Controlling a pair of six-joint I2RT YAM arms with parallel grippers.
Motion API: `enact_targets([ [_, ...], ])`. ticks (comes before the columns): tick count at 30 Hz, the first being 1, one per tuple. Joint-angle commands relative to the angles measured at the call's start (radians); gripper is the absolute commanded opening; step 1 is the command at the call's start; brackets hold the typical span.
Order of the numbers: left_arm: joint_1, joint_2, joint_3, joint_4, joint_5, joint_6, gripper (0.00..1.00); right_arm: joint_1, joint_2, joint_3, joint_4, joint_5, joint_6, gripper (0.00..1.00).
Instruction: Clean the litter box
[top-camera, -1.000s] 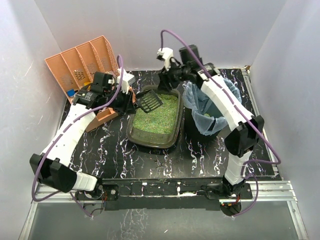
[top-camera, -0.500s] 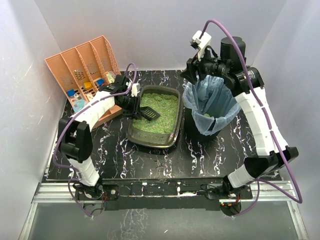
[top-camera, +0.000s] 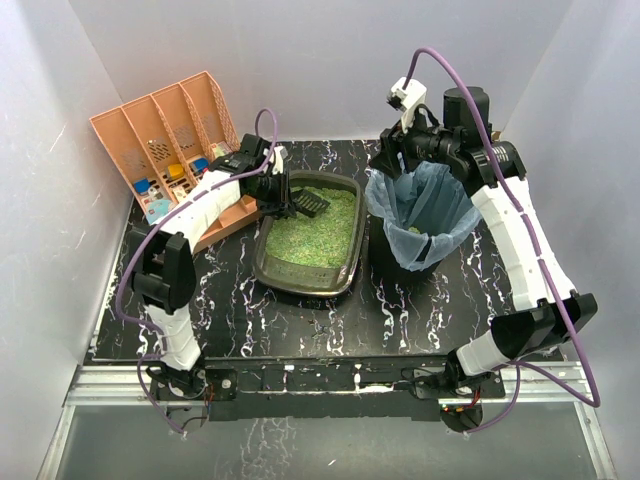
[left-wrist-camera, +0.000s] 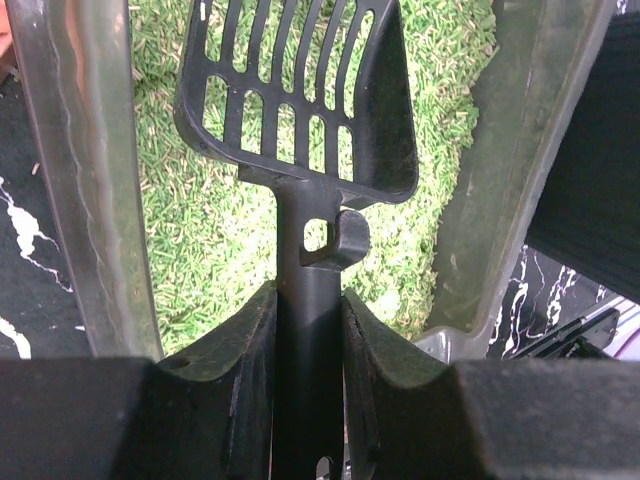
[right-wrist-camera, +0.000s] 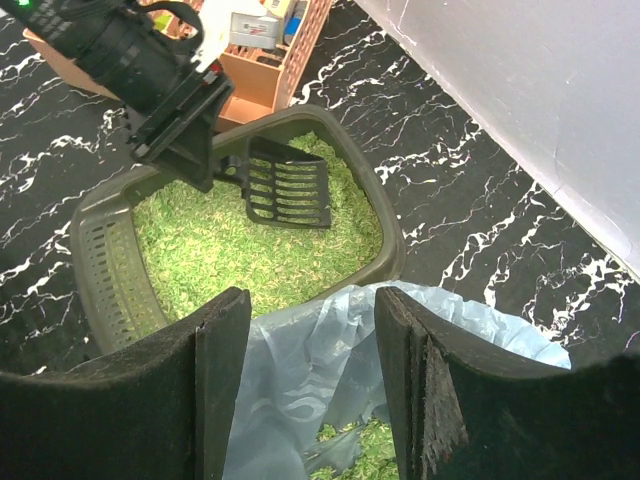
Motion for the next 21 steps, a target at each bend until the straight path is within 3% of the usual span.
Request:
enact_targets([
  [1, -0.004, 0.05, 0.058, -0.005, -0.007, -0.035, 0.0, -0.005, -0.056, -0.007, 0.078, -0.033, 0.002, 0.58],
  [21, -0.021, 0.154, 0.104, -0.004, 0.0, -0.07, 0.0, -0.009, -0.089, -0.101, 0.11, -0.045, 0.002, 0.59],
])
